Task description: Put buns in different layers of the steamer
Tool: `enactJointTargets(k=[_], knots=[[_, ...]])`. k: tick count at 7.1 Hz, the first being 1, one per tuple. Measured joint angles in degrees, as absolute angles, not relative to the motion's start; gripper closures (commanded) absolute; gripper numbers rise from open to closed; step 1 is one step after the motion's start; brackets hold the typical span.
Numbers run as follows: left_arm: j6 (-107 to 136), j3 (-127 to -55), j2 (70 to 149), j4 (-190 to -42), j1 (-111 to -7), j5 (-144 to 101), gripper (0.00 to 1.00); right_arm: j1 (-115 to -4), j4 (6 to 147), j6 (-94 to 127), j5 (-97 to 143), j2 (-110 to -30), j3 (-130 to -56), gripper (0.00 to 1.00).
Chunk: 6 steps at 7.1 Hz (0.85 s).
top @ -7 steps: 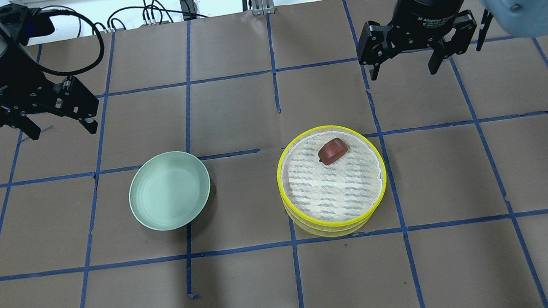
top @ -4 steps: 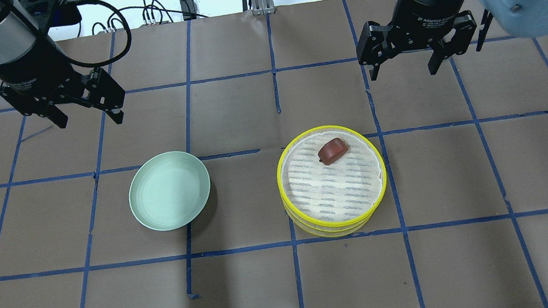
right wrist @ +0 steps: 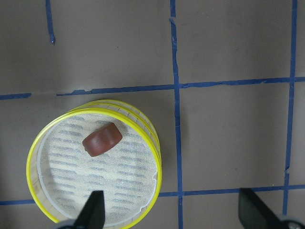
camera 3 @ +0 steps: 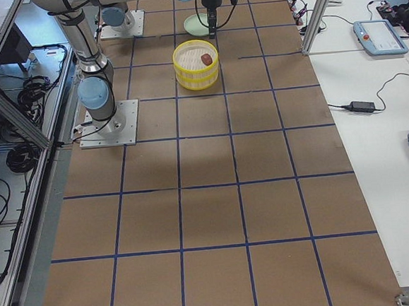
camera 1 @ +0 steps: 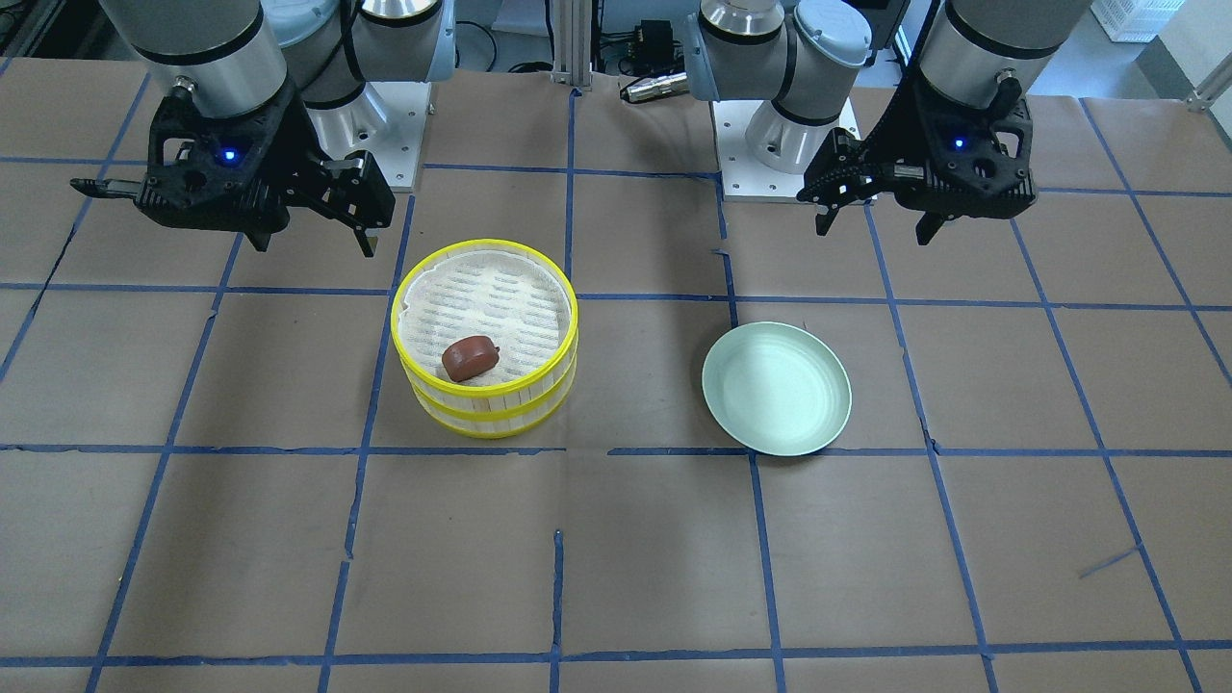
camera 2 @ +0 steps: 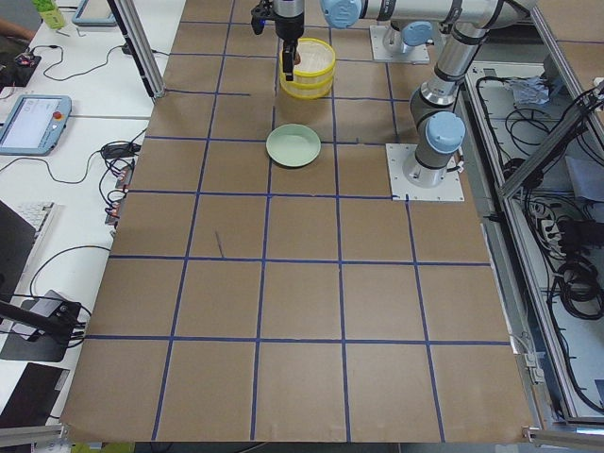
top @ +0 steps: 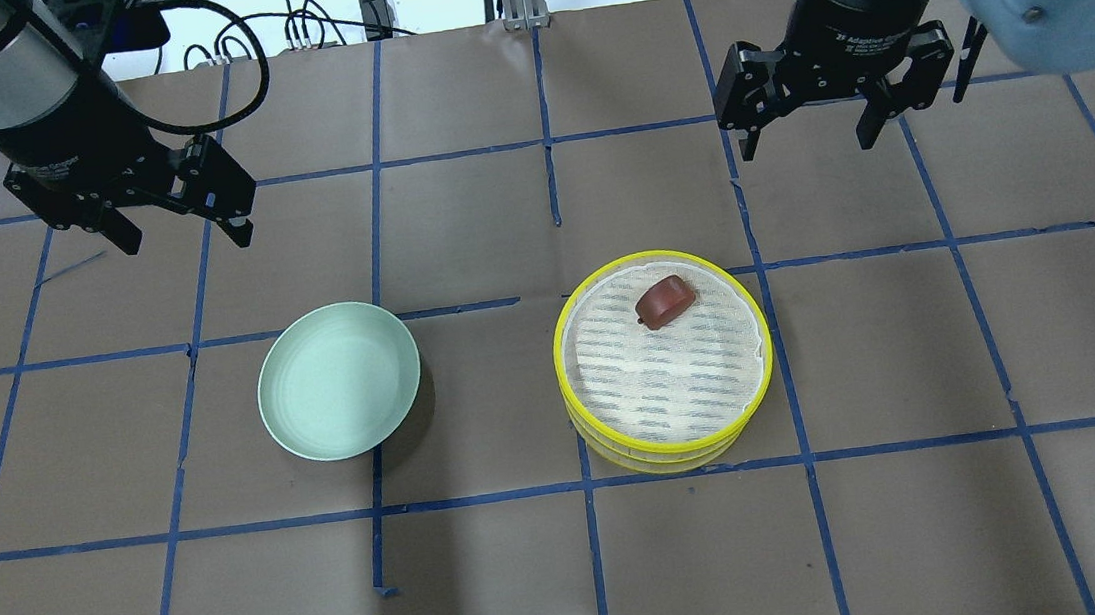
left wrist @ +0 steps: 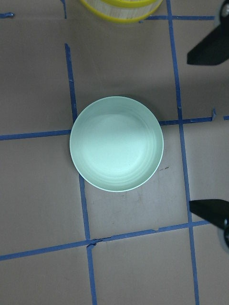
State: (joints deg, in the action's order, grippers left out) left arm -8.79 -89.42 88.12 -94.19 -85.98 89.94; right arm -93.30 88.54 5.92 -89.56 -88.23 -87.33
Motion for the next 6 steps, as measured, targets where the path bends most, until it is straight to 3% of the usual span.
enactJointTargets(k=[6], knots=[[-1.89,-89.23,88.16,-94.5,-86.3,89.39,0.0,-93.34,88.42,5.8,-89.54,-88.32,-87.47,0.0]])
